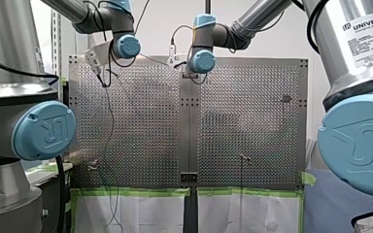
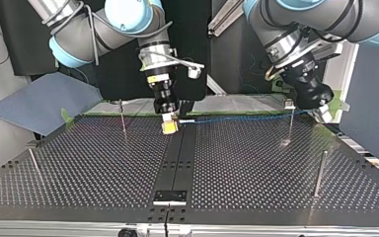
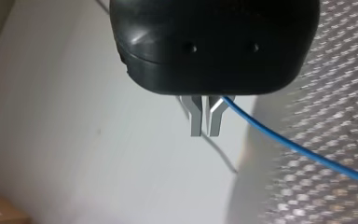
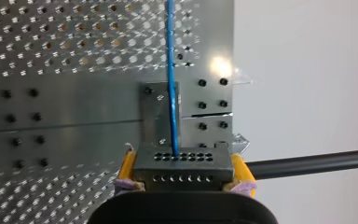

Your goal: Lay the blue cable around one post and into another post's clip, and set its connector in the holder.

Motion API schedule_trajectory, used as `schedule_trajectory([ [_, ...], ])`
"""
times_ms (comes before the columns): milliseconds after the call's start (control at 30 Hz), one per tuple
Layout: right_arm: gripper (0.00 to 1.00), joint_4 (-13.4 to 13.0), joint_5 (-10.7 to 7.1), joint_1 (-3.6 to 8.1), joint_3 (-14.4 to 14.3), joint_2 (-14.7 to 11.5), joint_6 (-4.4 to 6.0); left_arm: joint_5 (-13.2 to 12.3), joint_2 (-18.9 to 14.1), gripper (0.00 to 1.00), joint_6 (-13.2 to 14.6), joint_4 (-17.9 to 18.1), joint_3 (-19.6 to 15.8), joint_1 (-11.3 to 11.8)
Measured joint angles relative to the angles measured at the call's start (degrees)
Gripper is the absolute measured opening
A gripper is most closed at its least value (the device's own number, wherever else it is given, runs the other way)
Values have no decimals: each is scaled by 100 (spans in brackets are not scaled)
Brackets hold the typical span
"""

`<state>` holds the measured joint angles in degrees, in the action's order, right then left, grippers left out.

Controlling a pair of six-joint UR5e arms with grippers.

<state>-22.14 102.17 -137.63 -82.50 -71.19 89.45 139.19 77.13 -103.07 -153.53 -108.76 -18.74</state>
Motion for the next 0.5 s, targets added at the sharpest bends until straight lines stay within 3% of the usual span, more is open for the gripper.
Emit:
schedule_trajectory([
  [267,0,176,-63,-2,441,20,1,-278,-399,9,-120,-402,410,326],
  [500,0,223,-97,2,754,36,-17,-600,-280,9,-434,-519,706,650],
])
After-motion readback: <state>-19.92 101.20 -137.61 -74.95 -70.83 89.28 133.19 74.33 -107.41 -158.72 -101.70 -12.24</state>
